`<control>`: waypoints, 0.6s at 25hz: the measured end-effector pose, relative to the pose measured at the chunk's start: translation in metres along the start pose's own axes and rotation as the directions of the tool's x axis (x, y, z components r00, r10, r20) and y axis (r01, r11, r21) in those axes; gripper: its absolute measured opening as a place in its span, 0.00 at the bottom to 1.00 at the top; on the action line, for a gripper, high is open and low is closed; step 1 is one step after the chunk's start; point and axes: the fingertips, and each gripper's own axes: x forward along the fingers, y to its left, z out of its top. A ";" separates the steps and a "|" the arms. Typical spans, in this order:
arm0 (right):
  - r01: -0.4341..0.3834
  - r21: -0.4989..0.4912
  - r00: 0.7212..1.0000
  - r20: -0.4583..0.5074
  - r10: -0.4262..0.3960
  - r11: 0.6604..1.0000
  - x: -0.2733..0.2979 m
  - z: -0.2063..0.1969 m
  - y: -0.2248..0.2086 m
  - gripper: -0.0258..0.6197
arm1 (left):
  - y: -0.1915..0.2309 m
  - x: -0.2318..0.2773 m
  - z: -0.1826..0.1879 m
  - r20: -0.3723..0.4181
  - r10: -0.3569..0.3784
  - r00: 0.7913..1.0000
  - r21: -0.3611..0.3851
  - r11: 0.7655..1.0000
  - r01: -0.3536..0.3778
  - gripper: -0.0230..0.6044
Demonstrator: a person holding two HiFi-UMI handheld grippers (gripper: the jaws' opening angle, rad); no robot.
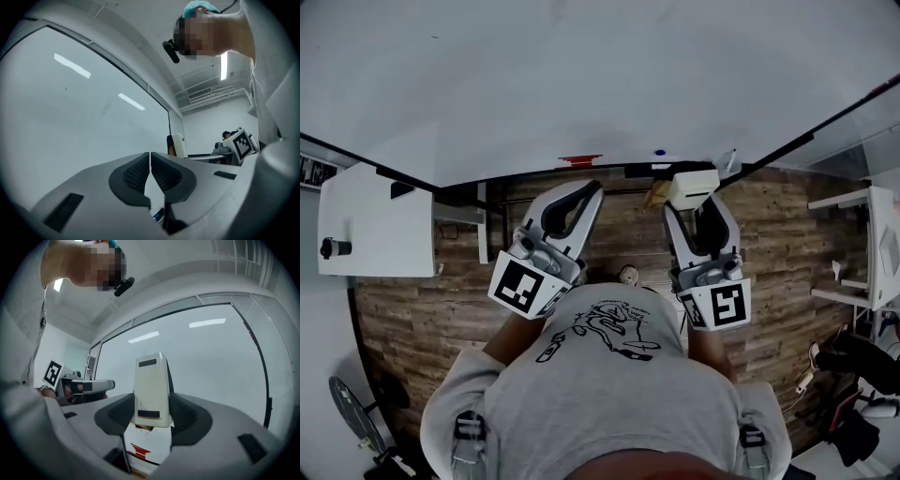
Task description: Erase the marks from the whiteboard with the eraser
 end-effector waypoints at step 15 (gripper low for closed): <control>-0.009 0.021 1.000 0.000 0.009 1.000 -0.006 0.001 -0.025 0.41 | -0.019 0.031 -0.006 -0.031 -0.066 0.997 0.004 0.998 0.067 0.08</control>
